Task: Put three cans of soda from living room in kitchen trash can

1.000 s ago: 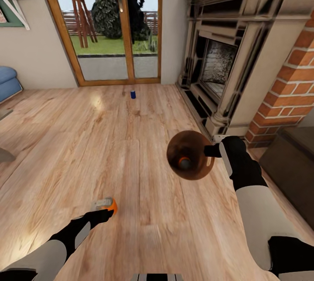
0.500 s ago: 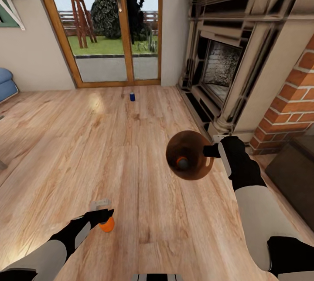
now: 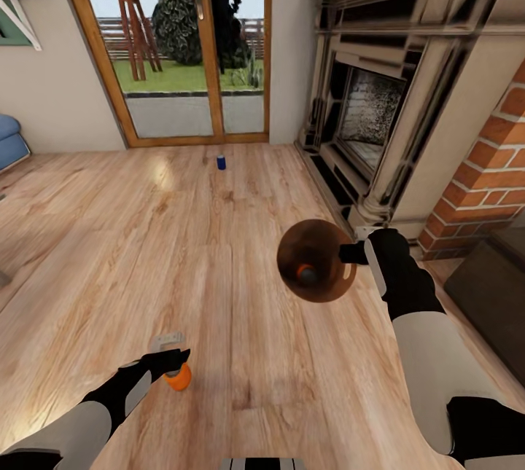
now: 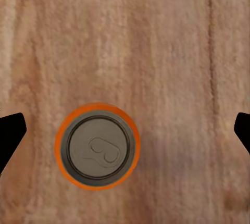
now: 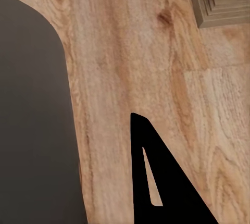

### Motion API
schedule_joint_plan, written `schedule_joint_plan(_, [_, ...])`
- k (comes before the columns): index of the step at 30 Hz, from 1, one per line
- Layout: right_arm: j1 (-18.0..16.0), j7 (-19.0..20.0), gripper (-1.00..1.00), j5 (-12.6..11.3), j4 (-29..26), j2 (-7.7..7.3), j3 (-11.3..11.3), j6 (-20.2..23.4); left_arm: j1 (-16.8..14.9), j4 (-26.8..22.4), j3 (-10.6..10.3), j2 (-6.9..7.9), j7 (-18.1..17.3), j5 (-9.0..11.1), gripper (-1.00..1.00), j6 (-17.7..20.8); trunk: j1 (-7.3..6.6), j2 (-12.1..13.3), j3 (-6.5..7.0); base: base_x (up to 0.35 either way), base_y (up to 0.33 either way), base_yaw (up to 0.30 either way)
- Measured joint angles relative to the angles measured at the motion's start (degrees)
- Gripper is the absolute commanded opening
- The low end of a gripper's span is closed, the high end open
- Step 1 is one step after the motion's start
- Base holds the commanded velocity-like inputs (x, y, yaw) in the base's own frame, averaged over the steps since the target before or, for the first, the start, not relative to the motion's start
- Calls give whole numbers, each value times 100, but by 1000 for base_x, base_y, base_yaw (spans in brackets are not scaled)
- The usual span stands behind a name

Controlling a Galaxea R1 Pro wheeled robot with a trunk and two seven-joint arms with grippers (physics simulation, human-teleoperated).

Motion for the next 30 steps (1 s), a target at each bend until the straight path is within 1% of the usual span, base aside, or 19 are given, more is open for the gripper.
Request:
schedule_joint_plan(10, [1,-1,-100,-9,-2,2,8,0,-6,-1,0,6,-7,-1,100,15,0,0,0,242,81,0])
schedule_joint_plan(21, [3,-1,-100,-8,-1,2,9,0,-6,-1,0,1,-7,5,100,5,0,0,0,37,12,0])
schedule_joint_plan(30, [2,-1,-100,-5,-2,15,4,0,-6,-2,-1,-1,-7,8,100,14,24,-11,-199,1,0,0])
